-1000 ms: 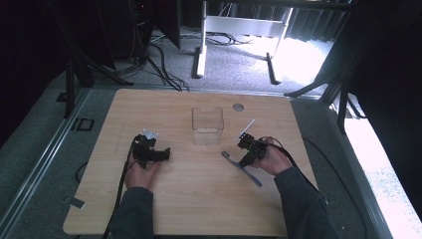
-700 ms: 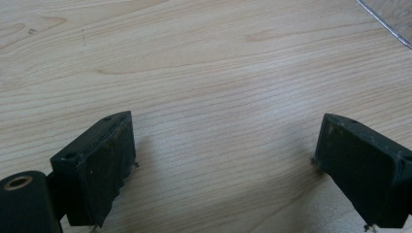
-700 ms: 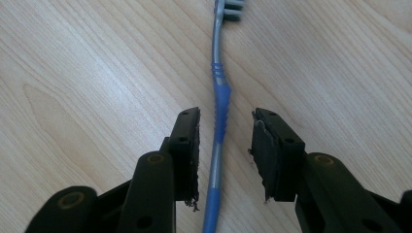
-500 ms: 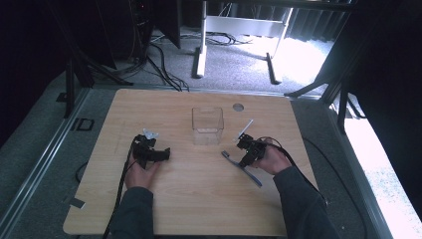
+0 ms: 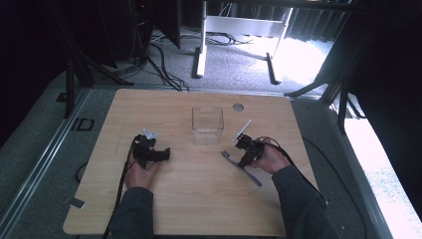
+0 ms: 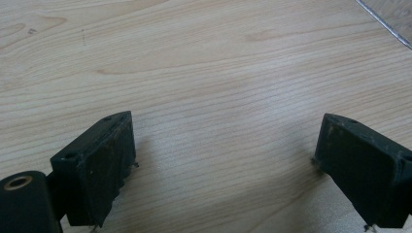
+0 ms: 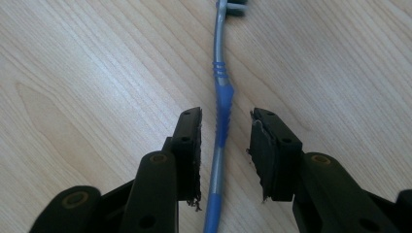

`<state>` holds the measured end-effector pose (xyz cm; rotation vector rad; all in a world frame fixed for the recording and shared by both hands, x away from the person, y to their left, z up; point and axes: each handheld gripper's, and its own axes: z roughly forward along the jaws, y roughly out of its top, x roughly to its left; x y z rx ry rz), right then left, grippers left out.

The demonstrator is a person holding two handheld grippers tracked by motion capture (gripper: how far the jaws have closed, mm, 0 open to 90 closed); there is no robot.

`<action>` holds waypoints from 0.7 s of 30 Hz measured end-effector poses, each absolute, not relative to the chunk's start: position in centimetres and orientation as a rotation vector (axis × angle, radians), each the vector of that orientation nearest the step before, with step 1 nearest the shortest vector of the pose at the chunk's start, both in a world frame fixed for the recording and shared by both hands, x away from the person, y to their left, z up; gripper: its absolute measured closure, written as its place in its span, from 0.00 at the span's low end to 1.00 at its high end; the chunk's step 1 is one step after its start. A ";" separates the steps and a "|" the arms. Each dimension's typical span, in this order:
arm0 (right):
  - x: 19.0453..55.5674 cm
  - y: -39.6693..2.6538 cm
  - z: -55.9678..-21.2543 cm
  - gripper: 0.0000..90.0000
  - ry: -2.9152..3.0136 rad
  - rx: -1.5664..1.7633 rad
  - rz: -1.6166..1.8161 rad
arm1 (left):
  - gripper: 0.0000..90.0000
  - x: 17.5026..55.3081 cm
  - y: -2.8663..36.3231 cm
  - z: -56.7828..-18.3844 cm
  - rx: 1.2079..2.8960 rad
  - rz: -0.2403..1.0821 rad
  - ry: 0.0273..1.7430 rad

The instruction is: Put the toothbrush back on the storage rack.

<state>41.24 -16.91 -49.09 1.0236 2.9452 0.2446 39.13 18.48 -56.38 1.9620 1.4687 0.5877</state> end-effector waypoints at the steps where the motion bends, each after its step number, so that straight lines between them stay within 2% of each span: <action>1: 41.2 -16.9 -49.1 0.71 2.945 1.024 0.245 | 0.09 39.1 18.5 -56.4 1.962 0.588 1.469; 21: 41.7 -16.3 -49.7 0.74 2.975 1.009 0.182 | 0.09 39.1 18.5 -56.4 1.962 0.588 1.469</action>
